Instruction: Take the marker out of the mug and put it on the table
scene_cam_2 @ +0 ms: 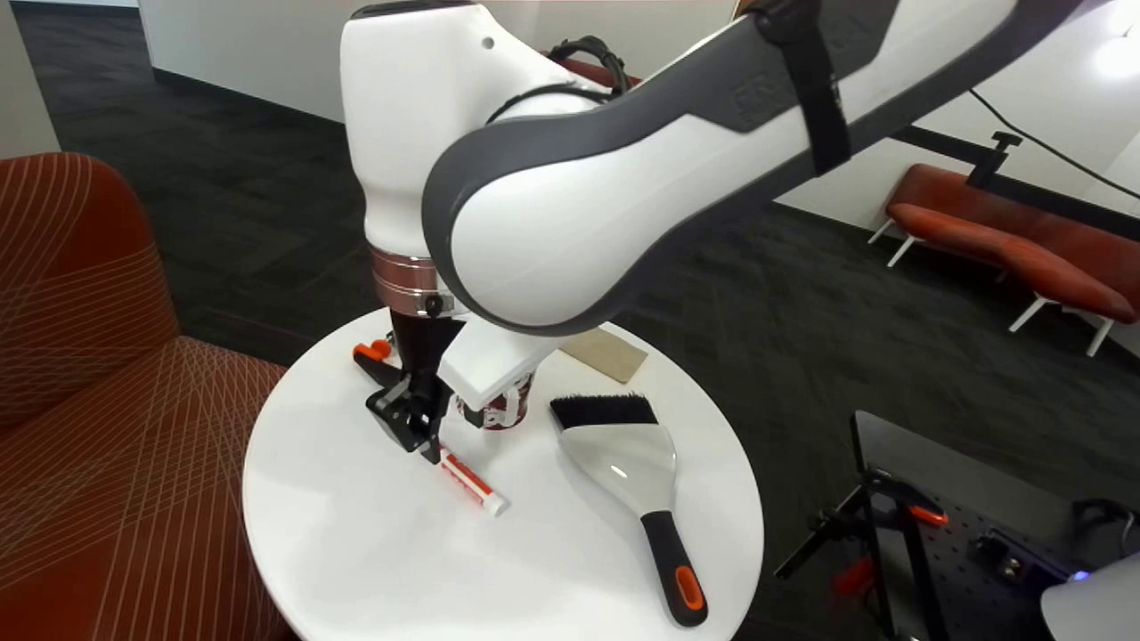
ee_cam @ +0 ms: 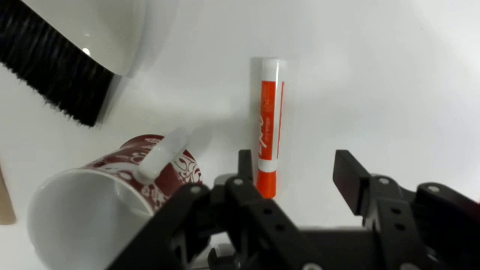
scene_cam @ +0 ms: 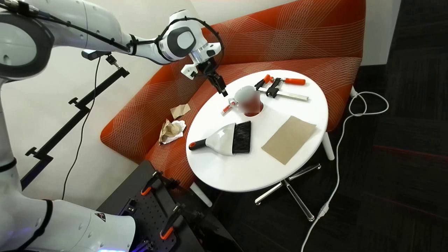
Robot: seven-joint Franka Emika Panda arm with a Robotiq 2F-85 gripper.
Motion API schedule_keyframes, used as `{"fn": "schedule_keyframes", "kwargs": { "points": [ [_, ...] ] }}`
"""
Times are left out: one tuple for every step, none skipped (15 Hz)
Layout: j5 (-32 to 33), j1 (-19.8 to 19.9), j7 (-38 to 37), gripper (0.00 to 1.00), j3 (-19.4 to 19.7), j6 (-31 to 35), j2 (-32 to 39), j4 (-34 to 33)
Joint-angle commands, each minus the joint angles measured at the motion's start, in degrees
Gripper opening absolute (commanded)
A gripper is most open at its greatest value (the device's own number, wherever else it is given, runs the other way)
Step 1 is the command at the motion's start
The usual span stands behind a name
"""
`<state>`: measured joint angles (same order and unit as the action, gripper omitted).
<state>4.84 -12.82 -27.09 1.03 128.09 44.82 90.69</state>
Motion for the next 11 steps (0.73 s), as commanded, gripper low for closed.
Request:
{"fn": "schedule_keyframes", "kwargs": {
  "points": [
    [-1.13,0.06,1.82,0.89,-0.06,-2.58,0.95,-2.86],
    [-1.11,0.04,1.79,0.98,-0.04,-2.49,0.91,-2.91],
    [-1.15,0.07,1.84,1.0,-0.08,-2.43,0.86,-2.96],
    [-1.06,0.0,1.73,1.0,-0.01,-2.38,0.85,-3.05],
    [-1.03,-0.03,1.68,1.0,0.02,-2.37,0.85,-3.12],
    [-1.03,-0.04,1.68,1.0,0.02,-2.37,0.84,-3.17],
    [-1.05,-0.02,1.69,1.0,0.01,-2.36,0.81,-3.17],
    [-1.12,0.08,1.88,1.0,-0.08,-2.09,0.69,-2.99],
    [-0.57,-0.52,0.34,1.0,0.6,-0.21,0.28,-1.39],
    [-0.57,-0.52,0.34,1.0,0.6,-0.21,0.28,-1.4],
    [-0.57,-0.52,0.34,1.0,0.6,-0.21,0.28,-1.41]
  ]
}}
